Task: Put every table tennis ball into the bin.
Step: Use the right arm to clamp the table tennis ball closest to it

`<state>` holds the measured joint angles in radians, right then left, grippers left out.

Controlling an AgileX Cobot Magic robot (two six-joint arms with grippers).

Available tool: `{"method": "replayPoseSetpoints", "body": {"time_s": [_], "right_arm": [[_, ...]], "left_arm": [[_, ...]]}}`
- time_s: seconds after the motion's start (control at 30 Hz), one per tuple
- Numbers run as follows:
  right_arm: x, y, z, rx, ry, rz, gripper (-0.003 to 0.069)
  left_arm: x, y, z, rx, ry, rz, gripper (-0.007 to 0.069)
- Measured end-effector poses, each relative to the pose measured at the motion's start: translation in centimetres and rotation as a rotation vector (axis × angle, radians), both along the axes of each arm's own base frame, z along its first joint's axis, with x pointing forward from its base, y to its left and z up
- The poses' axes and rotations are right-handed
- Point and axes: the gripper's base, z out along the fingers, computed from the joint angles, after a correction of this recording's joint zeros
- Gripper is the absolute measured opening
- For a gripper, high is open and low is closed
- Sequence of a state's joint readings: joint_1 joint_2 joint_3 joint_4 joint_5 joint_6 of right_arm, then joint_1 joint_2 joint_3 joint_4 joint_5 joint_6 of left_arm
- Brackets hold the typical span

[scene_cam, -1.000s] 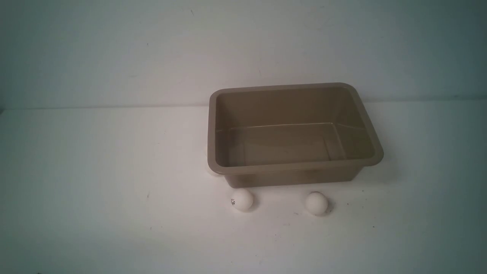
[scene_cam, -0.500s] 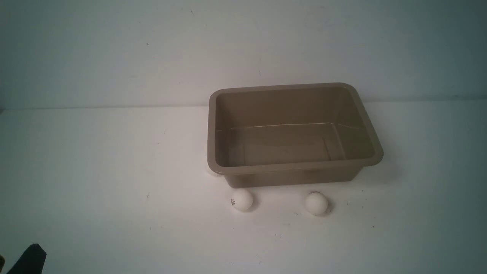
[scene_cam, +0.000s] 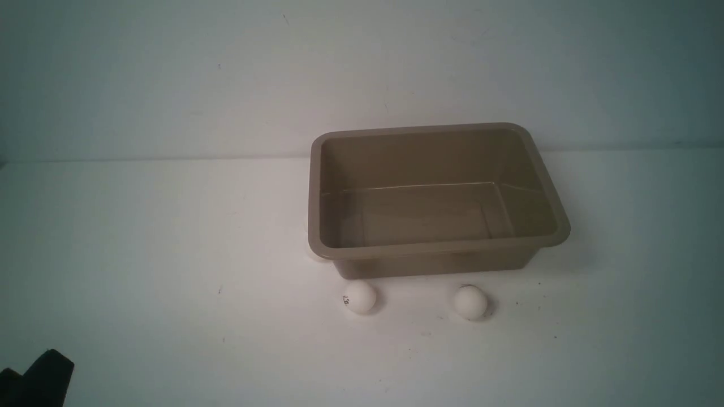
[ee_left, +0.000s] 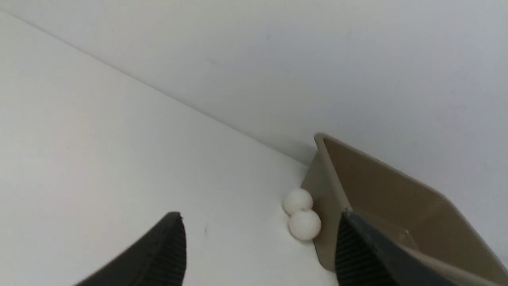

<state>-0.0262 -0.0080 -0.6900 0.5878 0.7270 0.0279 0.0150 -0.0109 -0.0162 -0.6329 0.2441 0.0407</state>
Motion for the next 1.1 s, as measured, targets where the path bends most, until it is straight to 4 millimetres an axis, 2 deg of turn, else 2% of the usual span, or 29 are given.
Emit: {"method": "replayPoseSetpoints", "body": {"time_s": [0.07, 0.17, 0.43, 0.73, 0.87, 1.1], "right_arm": [[0.7, 0.4, 0.0, 0.0, 0.054, 0.049, 0.0536], [2.5, 1.3, 0.4, -0.099, 0.134, 0.15, 0.0536], [5.2, 2.2, 2.0, -0.344, 0.141, 0.263, 0.0536], [9.1, 2.6, -0.3, -0.51, 0.43, 0.429, 0.0536], [9.8, 2.7, -0.6, -0.571, 0.435, 0.464, 0.0536], [9.9, 2.9, -0.2, -0.586, 0.37, 0.482, 0.0536]], "left_arm": [[-0.4, -0.4, 1.2, 0.042, 0.005, -0.052, 0.0457], [-1.3, -1.0, 4.3, 0.134, -0.044, -0.124, 0.0457], [-2.2, -2.1, 9.1, 0.247, -0.017, -0.263, 0.0457], [-2.6, -2.8, 13.2, 0.392, 0.015, -0.377, 0.0457], [-2.2, -2.8, 13.6, 0.425, 0.067, -0.405, 0.0457], [-2.2, -1.8, 11.8, 0.588, 0.27, -0.391, 0.0457]]}}
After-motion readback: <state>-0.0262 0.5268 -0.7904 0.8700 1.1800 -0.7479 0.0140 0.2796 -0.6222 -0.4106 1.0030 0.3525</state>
